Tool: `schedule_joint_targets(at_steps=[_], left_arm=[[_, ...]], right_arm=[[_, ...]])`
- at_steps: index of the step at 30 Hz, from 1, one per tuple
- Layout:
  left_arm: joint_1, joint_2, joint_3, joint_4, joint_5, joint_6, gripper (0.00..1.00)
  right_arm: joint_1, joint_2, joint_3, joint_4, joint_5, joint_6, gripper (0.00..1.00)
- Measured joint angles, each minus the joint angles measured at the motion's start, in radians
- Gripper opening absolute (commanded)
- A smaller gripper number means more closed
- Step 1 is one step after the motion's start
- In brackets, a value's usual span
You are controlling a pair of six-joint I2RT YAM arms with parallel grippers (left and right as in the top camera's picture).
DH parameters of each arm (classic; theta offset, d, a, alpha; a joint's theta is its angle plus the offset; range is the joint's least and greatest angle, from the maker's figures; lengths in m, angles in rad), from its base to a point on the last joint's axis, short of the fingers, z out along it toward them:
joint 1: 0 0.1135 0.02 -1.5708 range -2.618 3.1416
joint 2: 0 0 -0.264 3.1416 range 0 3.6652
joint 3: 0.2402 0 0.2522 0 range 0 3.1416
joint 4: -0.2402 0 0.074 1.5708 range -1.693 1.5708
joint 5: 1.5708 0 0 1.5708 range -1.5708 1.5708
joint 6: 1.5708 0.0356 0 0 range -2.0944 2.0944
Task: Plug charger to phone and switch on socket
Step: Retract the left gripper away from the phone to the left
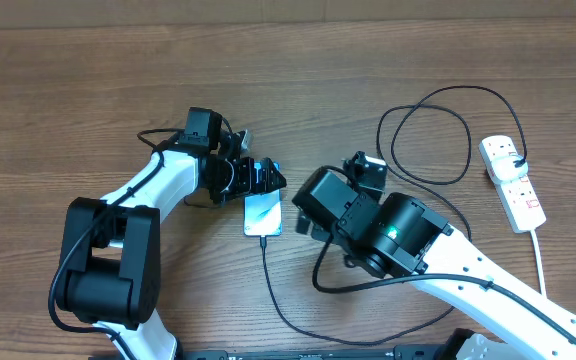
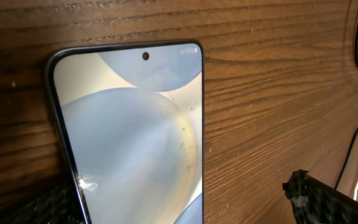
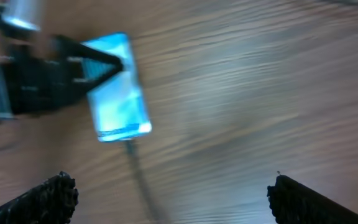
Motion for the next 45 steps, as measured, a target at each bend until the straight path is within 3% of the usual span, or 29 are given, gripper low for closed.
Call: schedule_joint_targets(at_steps=[17,26,34,45], left_arm=[[0.022,0.048,0.159,-0.217,-0.213,-0.043,1.0],[0.037,0.041,0.294,-0.453,-0.427,-0.043,1.0],[0.038,-0.362,0.343,-0.47,-0.467,-0.044,1.0],[-0.004,-0.812,0.32,-0.522,-0.557,-0.048,0.99]], right_arm=[[-0.012,0.0,0.0,0.009,-0.079,0.08,1.0],[-0.188,0.0,0.0,-0.124,-0.043,0.094,1.0],[-0.331,0.0,0.0,-0.214,0.027,0.095,1.0],[-0.382,0.0,0.0,-0.164,0.106,0.075,1.0]])
